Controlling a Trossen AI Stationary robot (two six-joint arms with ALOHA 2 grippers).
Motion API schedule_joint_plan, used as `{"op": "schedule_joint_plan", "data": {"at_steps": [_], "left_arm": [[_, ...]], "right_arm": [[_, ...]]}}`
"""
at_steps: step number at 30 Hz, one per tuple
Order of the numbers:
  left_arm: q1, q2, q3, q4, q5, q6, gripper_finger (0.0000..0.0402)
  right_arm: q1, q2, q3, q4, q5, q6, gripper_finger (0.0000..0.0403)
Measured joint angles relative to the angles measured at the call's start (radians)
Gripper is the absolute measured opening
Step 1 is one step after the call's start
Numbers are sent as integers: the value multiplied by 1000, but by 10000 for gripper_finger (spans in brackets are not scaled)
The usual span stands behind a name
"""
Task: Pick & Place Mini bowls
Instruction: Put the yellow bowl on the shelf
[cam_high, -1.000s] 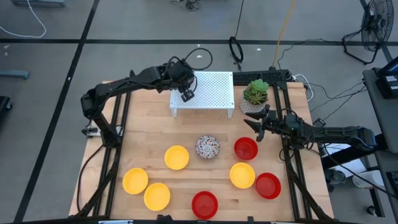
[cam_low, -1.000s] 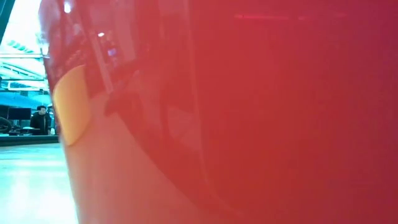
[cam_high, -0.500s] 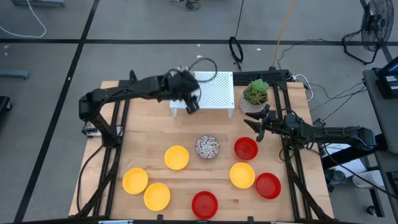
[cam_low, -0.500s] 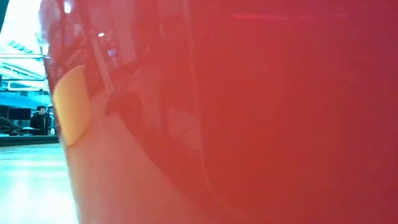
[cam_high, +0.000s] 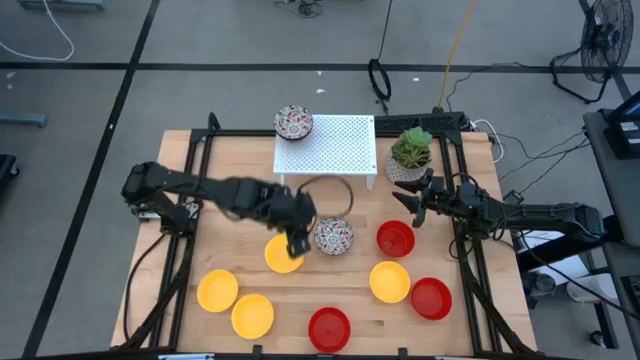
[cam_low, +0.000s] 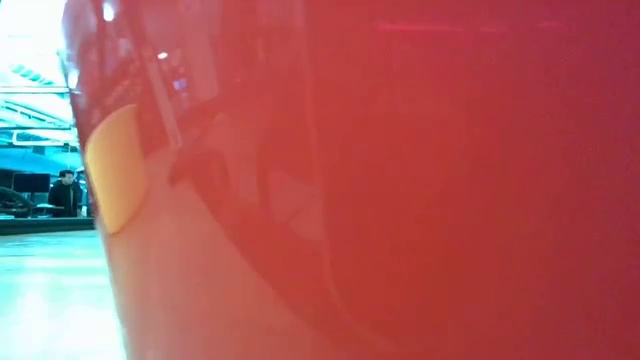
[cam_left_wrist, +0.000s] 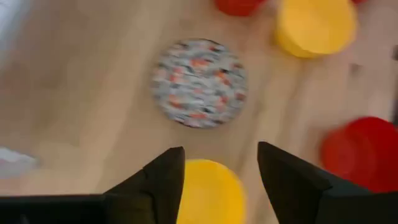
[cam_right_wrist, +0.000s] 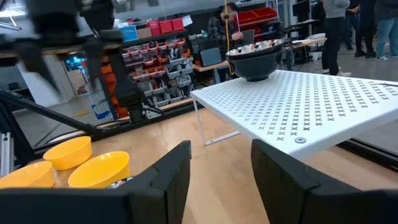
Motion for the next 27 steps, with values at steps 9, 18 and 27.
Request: {"op": "schedule_joint_plan", "data": {"at_steps": [9, 18, 27], "left_arm": [[-169, 111, 0, 3, -26, -116, 232], [-214, 294, -1, -5, 12, -116, 232], [-183, 395, -1, -93, 13, -175, 232]], "right_arm": [[1, 5, 0, -43, -28, 3, 155], [1, 11, 0, -50, -27, 3, 155], [1, 11, 0, -52, -27, 3, 155]]}}
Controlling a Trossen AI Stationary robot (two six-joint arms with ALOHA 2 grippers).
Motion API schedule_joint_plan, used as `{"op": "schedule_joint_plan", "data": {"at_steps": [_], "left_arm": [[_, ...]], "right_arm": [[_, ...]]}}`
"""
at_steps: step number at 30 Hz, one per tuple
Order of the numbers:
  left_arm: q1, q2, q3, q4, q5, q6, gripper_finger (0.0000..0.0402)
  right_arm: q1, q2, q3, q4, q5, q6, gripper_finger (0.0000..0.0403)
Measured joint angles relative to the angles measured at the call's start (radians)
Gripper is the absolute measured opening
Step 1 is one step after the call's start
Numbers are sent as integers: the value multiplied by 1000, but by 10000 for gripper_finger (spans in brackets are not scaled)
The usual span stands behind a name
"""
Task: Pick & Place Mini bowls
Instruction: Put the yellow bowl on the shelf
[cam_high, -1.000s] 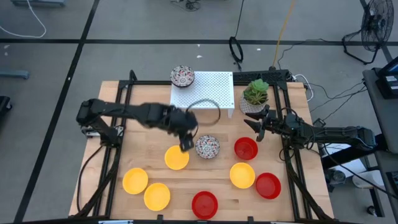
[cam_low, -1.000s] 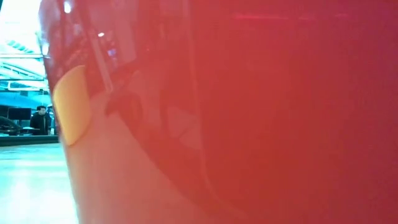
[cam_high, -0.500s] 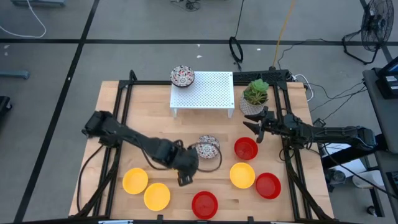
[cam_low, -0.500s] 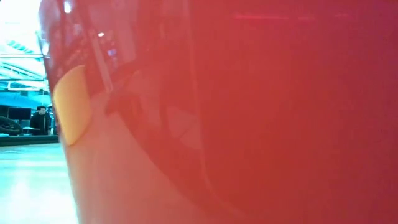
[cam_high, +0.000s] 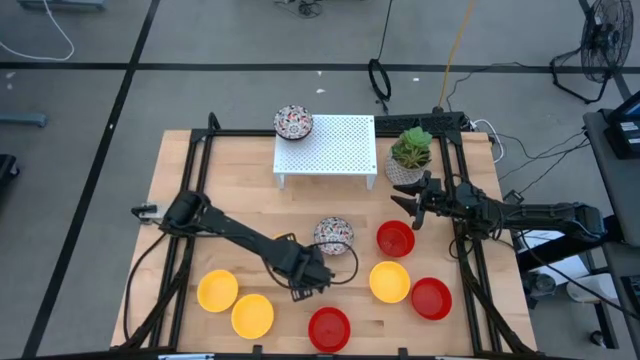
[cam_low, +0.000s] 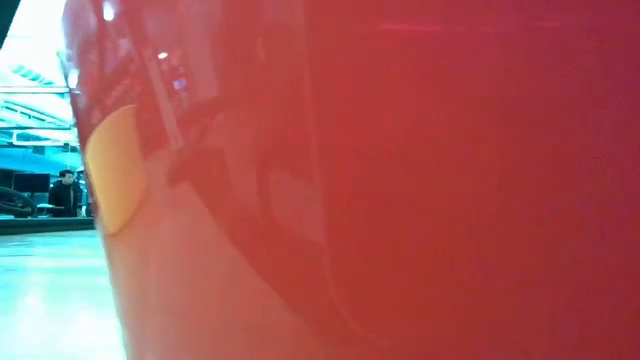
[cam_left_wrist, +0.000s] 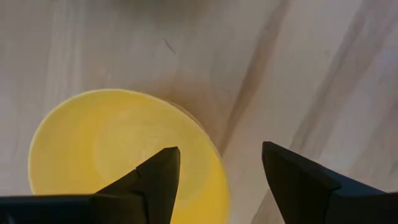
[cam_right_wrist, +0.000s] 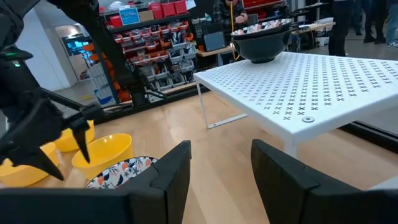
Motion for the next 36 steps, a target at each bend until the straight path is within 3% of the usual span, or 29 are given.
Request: {"op": "schedule_joint_plan", "data": {"at_steps": [11, 22, 26, 33, 36], "left_arm": [[20, 3, -3, 3, 2, -94, 232], [21, 4, -108, 52, 19, -181, 227], [21, 3, -106, 59, 11, -172, 178], [23, -8, -105, 69, 74, -114, 17], [26, -33, -105, 66, 81, -138, 15]], "right_arm": [[0, 0, 0, -1, 0, 0, 155], [0, 0, 0, -2, -1, 0, 155], [0, 0, 0, -2, 0, 0, 155], [0, 0, 0, -30, 0, 0, 155], [0, 0, 0, -44, 0, 0, 155]]}}
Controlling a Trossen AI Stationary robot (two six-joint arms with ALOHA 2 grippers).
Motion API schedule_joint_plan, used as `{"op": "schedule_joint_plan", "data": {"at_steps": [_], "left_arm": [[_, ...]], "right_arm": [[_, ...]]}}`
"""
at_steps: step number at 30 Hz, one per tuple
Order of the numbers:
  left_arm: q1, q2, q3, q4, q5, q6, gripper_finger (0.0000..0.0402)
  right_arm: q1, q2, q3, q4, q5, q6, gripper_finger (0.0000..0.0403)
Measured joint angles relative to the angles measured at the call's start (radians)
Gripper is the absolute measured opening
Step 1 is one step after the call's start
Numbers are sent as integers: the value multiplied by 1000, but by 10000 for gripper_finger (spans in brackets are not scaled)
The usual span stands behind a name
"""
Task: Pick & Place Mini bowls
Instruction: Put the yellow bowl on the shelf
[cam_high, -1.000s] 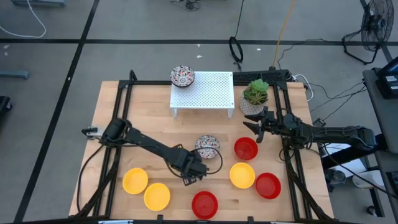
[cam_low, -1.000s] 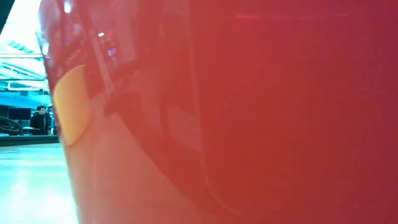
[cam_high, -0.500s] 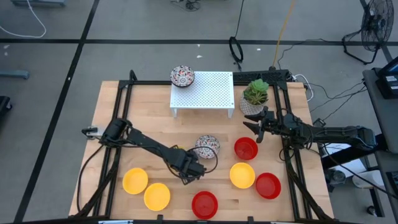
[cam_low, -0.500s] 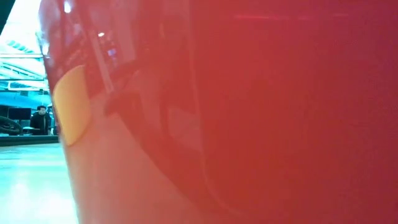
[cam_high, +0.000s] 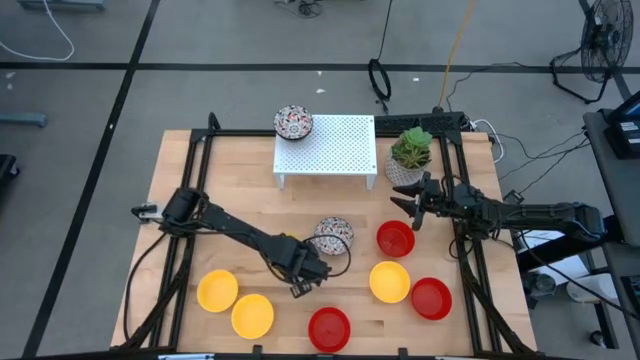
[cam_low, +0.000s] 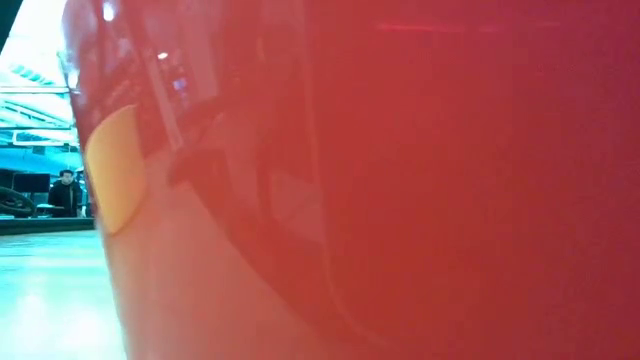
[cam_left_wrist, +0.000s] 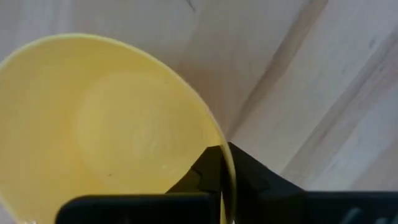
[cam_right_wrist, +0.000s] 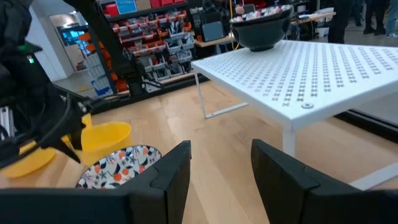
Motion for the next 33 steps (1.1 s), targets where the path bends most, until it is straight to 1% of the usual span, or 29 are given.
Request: {"op": "schedule_joint_plan", "data": {"at_steps": [4, 6, 9, 13, 18, 21, 24, 30, 33], "left_arm": [[1, -61, 4, -1, -52, -7, 12], [1, -106, 10, -6, -95, -2, 7], [4, -175, 23, -2, -185, 7, 11], [11, -257, 34, 7, -313, 115, 8], [72, -308, 34, 94, -400, 267, 11], [140, -310, 34, 182, -409, 404, 14], [220, -303, 34, 248, -372, 515, 6], [362, -300, 34, 323, -365, 669, 16], [418, -300, 34, 350, -346, 727, 10]], "right_arm": [[0, 0, 0, -1, 0, 0, 155], [0, 0, 0, -1, 0, 0, 155], [0, 0, 0, 10, 0, 0, 155], [0, 0, 4, 28, -1, 0, 155], [0, 1, 34, 20, -12, -24, 155], [0, 3, 60, 15, -34, -28, 155], [0, 6, 80, -2, -54, -31, 155], [0, 6, 84, -43, -50, -60, 155], [0, 8, 84, -60, -50, -61, 155]]}}
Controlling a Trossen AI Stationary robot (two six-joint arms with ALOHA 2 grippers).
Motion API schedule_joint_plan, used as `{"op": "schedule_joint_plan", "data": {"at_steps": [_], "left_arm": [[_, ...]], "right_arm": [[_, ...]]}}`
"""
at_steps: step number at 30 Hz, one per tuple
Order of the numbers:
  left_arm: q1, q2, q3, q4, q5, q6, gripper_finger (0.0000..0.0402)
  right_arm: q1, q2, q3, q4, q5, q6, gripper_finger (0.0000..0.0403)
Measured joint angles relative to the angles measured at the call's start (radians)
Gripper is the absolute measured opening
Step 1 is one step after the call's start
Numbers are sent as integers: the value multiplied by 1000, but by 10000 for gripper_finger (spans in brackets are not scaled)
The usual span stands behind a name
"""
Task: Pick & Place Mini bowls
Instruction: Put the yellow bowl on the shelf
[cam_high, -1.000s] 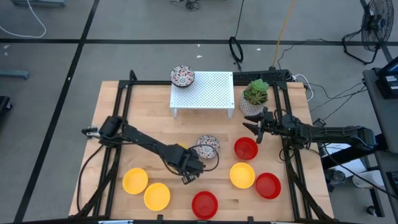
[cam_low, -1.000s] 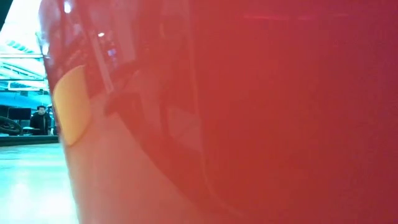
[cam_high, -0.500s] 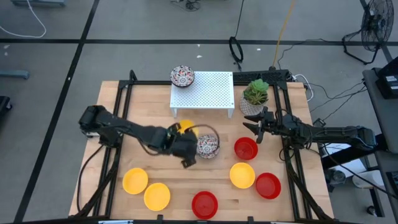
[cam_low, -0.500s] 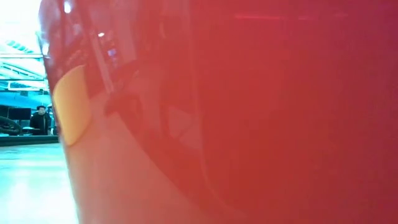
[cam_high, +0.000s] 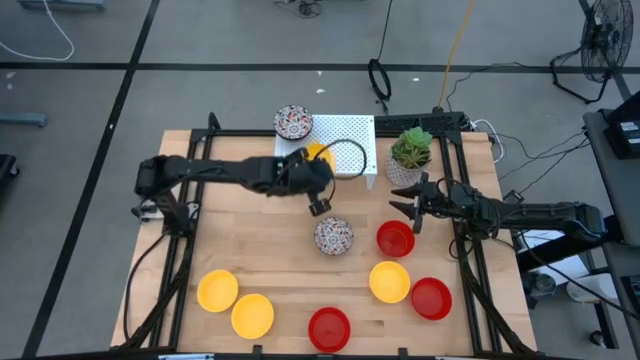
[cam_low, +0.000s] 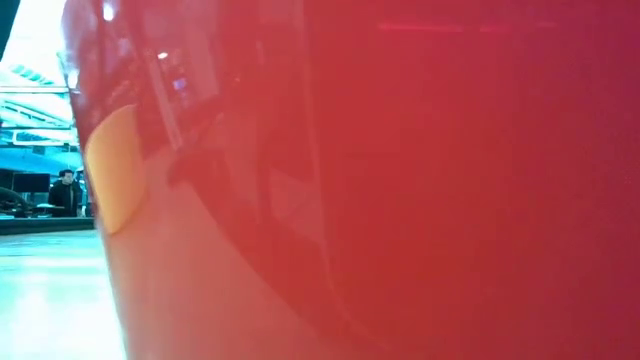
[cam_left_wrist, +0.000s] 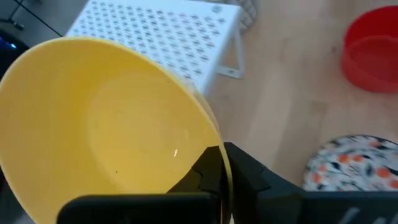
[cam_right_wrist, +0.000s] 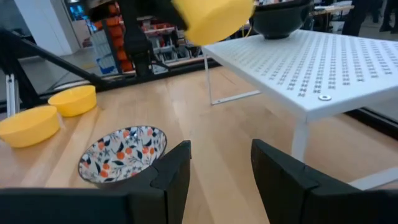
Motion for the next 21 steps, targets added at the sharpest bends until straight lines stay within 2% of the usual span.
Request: {"op": "schedule_joint_plan", "data": {"at_steps": [7, 14, 21], "left_arm": [[83, 0, 0, 64, 60, 63, 18], [81, 24, 0, 97, 97, 134, 6], [94, 29, 0, 86, 91, 150, 20]], "right_arm": [[0, 6, 2, 7, 2, 0, 155], [0, 7, 4, 13, 2, 7, 155], [0, 10, 4, 23, 7, 7, 155]]}}
